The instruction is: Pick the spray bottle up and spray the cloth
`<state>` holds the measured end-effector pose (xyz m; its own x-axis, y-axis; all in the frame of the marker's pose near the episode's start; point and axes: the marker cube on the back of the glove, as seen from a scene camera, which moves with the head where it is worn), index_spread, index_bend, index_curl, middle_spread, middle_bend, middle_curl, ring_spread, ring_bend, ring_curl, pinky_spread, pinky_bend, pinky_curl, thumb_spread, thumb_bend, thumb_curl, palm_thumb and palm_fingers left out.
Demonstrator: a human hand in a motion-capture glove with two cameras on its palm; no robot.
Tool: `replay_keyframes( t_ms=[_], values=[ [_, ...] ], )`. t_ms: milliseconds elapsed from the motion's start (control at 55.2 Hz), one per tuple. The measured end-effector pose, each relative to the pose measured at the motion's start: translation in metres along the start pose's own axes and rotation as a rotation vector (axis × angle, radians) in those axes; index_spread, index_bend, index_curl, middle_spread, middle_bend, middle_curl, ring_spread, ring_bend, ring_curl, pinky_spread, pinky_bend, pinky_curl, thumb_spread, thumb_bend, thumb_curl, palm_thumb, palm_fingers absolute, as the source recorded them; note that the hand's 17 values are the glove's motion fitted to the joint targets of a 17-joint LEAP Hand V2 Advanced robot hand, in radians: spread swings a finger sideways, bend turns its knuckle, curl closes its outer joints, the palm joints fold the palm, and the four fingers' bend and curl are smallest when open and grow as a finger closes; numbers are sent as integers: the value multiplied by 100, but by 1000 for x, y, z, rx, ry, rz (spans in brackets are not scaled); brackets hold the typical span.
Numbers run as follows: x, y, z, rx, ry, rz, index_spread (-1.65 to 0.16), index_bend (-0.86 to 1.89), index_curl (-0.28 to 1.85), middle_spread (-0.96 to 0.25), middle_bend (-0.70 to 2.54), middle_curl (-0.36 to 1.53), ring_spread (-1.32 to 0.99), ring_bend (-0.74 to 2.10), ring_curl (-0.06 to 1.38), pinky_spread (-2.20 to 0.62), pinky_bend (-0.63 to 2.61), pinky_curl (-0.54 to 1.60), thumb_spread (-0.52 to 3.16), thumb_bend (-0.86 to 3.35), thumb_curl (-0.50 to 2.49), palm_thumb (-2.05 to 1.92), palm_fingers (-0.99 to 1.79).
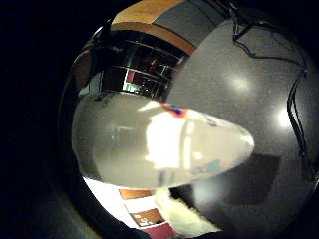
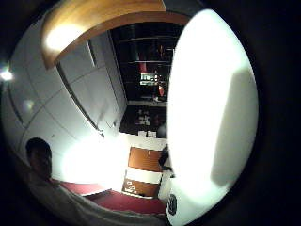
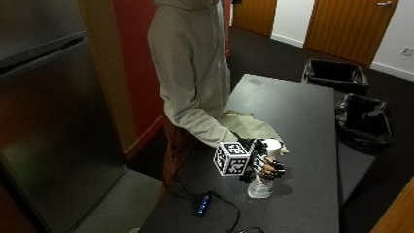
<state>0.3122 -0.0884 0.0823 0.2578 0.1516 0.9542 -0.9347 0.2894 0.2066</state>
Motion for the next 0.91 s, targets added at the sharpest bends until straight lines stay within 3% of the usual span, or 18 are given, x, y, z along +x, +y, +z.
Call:
replay_keyframes(
  t_ms=[272,652,906],
  values=[
    [-3,-12,14,-8,45,-56,-26,19,37,-19,36,42,-17,50,36,-6,19,31,75,-2,51,94,120],
    [-27,24,49,-242,135,-140,-24,28,48,-20,48,50,-22,51,42,-22,26,36,20,-3,67,107,134],
    [-63,62,61,-499,342,-323,-22,31,52,-18,53,52,-22,55,46,-25,29,38,8,-3,71,106,135]
  ],
)
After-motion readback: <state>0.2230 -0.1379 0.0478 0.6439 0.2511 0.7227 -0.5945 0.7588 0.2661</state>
